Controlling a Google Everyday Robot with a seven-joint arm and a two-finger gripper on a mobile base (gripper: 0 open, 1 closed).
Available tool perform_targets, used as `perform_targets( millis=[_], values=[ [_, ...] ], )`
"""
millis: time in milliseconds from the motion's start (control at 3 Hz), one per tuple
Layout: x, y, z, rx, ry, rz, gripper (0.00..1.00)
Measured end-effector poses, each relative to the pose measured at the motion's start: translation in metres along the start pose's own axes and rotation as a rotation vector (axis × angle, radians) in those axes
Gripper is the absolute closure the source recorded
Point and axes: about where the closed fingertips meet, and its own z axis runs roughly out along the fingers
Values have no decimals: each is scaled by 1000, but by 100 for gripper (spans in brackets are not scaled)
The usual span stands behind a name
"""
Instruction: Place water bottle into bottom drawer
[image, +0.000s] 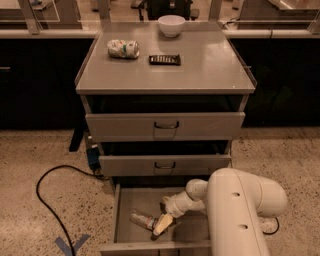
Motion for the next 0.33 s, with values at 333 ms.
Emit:
perform_targets(
  millis=[333],
  values=[
    [0, 0, 0, 0, 0, 0, 0]
  ],
)
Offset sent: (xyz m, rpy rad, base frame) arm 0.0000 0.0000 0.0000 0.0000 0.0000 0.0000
